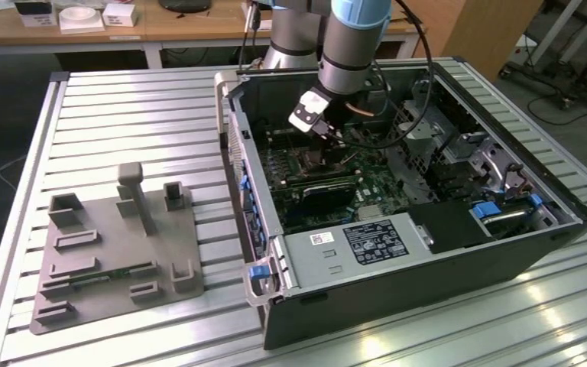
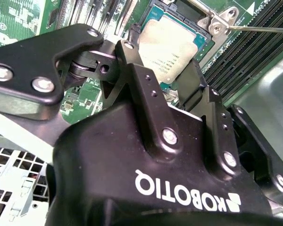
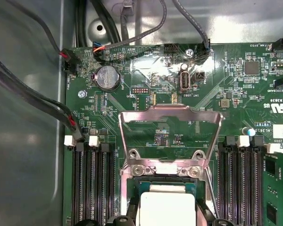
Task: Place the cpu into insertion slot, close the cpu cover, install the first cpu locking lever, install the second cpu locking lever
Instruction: 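Place the cpu into insertion slot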
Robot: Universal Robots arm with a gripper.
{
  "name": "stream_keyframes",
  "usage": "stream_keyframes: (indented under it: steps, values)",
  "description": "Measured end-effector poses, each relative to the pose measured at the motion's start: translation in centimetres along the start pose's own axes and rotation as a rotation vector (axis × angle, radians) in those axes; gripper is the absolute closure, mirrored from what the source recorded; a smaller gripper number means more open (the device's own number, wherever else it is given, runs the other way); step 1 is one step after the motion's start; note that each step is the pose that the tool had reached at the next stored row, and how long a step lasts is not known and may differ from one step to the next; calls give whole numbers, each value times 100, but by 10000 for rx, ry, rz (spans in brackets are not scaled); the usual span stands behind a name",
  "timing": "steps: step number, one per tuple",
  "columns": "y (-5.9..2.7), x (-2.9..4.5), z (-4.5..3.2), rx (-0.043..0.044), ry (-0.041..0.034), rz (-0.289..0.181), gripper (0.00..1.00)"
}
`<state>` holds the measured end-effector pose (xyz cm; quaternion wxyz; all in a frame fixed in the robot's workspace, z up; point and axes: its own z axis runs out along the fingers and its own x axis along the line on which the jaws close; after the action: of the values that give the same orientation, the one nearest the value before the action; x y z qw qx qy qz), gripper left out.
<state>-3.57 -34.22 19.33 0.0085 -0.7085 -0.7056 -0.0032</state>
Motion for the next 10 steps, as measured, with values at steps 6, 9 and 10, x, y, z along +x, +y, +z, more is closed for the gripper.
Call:
stream_keyframes:
  steps: [6, 9, 10]
  values:
    - [-1, 8, 10, 2, -2, 1, 46]
    - [0, 8, 11, 1, -1, 1, 46]
    - [0, 8, 11, 1, -1, 1, 46]
